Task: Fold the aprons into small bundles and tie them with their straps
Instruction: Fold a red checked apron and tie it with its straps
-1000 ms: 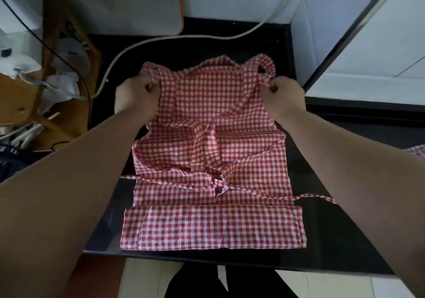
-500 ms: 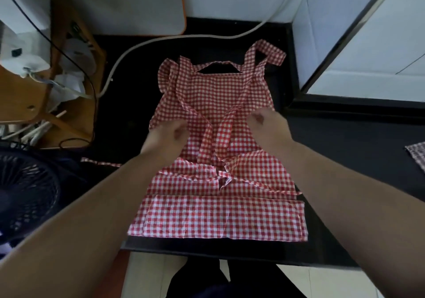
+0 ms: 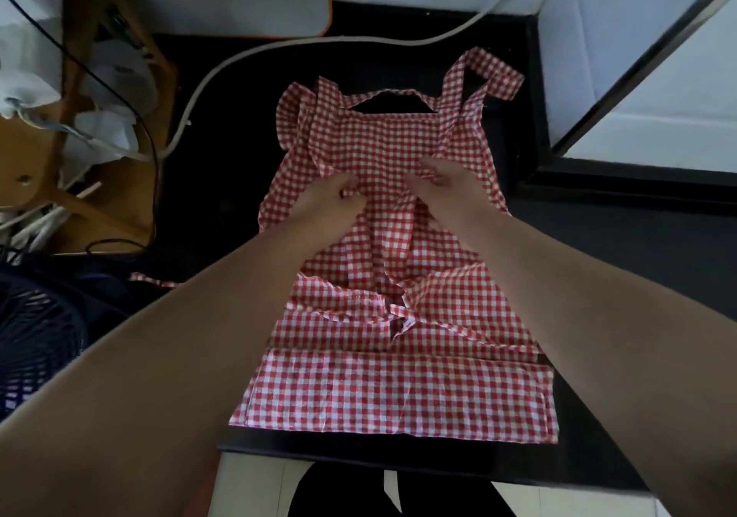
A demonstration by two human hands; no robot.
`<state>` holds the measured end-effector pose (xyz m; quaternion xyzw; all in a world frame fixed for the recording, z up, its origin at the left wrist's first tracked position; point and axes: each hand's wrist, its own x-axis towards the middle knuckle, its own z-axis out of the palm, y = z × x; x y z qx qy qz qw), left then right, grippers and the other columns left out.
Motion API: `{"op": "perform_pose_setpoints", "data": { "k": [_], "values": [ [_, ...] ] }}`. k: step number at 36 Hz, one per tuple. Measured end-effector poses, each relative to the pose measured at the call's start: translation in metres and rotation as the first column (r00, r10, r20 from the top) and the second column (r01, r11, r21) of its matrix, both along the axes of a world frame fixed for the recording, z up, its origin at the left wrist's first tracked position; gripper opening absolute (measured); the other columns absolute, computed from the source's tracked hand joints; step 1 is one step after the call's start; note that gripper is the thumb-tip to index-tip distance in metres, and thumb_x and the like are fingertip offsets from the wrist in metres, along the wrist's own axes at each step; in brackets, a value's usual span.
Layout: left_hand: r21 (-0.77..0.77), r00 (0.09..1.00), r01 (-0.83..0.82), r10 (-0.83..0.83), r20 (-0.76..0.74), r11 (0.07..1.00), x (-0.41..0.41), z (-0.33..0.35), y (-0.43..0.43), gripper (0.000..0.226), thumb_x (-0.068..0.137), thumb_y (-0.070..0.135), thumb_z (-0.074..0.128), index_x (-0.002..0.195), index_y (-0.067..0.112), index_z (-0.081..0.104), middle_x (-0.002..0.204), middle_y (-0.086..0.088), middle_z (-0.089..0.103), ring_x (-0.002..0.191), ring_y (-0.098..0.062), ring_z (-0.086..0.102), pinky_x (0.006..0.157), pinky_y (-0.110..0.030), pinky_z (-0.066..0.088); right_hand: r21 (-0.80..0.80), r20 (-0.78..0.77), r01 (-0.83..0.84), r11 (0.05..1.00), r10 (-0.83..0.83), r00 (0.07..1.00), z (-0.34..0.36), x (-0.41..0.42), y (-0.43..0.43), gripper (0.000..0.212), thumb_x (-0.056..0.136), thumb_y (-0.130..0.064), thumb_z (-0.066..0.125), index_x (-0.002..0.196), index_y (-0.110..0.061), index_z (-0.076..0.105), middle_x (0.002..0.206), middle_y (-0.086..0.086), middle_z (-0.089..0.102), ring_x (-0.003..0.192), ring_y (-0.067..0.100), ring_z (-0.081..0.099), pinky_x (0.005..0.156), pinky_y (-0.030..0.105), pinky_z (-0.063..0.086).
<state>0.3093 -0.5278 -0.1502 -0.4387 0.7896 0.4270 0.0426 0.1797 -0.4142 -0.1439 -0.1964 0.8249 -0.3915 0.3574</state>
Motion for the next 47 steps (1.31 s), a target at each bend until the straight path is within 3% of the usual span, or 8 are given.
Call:
{"op": "perform_pose_setpoints", "data": {
  "k": [6, 15, 21, 25, 34, 39, 43, 47],
  "values": [
    [-0.024, 0.981, -0.18, 0.177, -0.079, 0.983, -0.009, -0.004, -0.011, 0.034, 0.092, 0.02, 0.059, 0.125, 0.026, 0.055, 0.134, -0.001, 0.053, 0.114, -0.018, 0.052, 0.086, -0.022, 0.041, 0.075, -0.029, 0.05, 0.996, -0.048, 0.998, -0.011, -0.012, -0.008, 0.03, 0.093, -0.004, 0.055, 0.119, -0.013, 0.066, 0.129, 0.008, 0.059, 0.113, 0.026, 0.059, 0.098, 0.037, 0.05],
    [0.267, 0.902, -0.231, 0.309, -0.301, 0.935, 0.002, -0.005, -0.029, 0.053, 0.089, -0.001, 0.057, 0.133, 0.029, 0.055, 0.131, 0.007, 0.059, 0.11, -0.008, 0.06, 0.098, -0.029, 0.049, 0.084, -0.177, -0.101, 0.991, 0.115, 0.977, -0.004, -0.026, 0.007, 0.056, 0.098, -0.005, 0.042, 0.15, -0.019, 0.027, 0.153, 0.001, 0.032, 0.139, 0.018, 0.031, 0.111, 0.021, 0.022],
    [0.798, 0.653, -0.217, 0.691, -0.31, 0.563, -0.01, 0.006, -0.034, 0.042, 0.093, -0.011, 0.042, 0.124, 0.014, 0.057, 0.121, -0.006, 0.065, 0.104, -0.018, 0.066, 0.087, -0.032, 0.054, 0.117, -0.164, -0.082, 0.99, 0.101, 0.981, -0.007, -0.03, 0.01, 0.058, 0.097, -0.004, 0.043, 0.151, -0.02, 0.026, 0.153, 0.003, 0.031, 0.138, 0.021, 0.032, 0.11, 0.023, 0.026],
    [0.205, 0.944, -0.225, 0.266, -0.196, 0.952, -0.005, -0.005, -0.033, 0.054, 0.088, 0.007, 0.059, 0.135, 0.03, 0.049, 0.131, 0.003, 0.055, 0.111, -0.013, 0.056, 0.094, -0.027, 0.046, 0.142, -0.191, -0.104, 0.984, 0.13, 0.973, -0.005, -0.027, 0.008, 0.061, 0.097, -0.017, 0.05, 0.151, -0.02, 0.022, 0.155, 0.004, 0.028, 0.141, 0.022, 0.028, 0.115, 0.03, 0.022],
    [-0.311, 0.991, -0.103, 0.069, -0.118, 0.945, 0.026, -0.001, -0.003, 0.052, 0.091, 0.014, 0.05, 0.142, 0.022, 0.043, 0.15, -0.006, 0.035, 0.134, -0.025, 0.038, 0.109, -0.041, 0.037, 0.194, -0.438, -0.305, 0.932, 0.36, 0.824, 0.013, 0.01, 0.04, 0.022, 0.089, -0.036, 0.061, 0.105, -0.02, 0.064, 0.109, -0.002, 0.063, 0.102, 0.015, 0.057, 0.083, 0.022, 0.04],
    [-0.351, 0.992, 0.016, -0.06, -0.114, 0.936, 0.056, 0.01, 0.037, 0.04, 0.096, 0.012, 0.049, 0.135, 0.019, 0.054, 0.142, -0.002, 0.046, 0.129, -0.02, 0.043, 0.1, -0.026, 0.036, 0.322, -0.354, -0.393, 0.861, 0.494, 0.794, 0.016, 0.028, 0.066, 0.035, 0.087, -0.038, 0.062, 0.057, -0.027, 0.048, 0.063, -0.011, 0.052, 0.067, 0.011, 0.053, 0.063, 0.023, 0.039],
    [-0.303, 0.983, 0.141, -0.17, -0.073, 0.943, 0.083, 0.01, 0.058, 0.034, 0.098, 0.022, 0.052, 0.131, 0.02, 0.058, 0.137, 0.002, 0.052, 0.126, -0.017, 0.047, 0.098, -0.022, 0.037, 0.518, -0.237, -0.416, 0.747, 0.593, 0.77, 0.011, 0.039, 0.078, 0.033, 0.098, -0.037, 0.041, 0.097, -0.016, 0.067, 0.1, 0.001, 0.065, 0.088, 0.018, 0.056, 0.083, 0.03, 0.047],
    [-0.23, 0.939, 0.339, -0.314, 0.139, 0.912, 0.11, 0.001, 0.062, 0.048, 0.086, 0.056, 0.058, 0.128, 0.031, 0.06, 0.138, 0.01, 0.048, 0.128, -0.014, 0.042, 0.109, -0.037, 0.037, 0.567, -0.213, -0.343, 0.749, 0.536, 0.817, 0.004, 0.04, 0.091, 0.036, 0.097, -0.032, 0.045, 0.13, -0.017, 0.048, 0.13, 0.006, 0.053, 0.113, 0.025, 0.053, 0.093, 0.035, 0.046]
  ]
}}
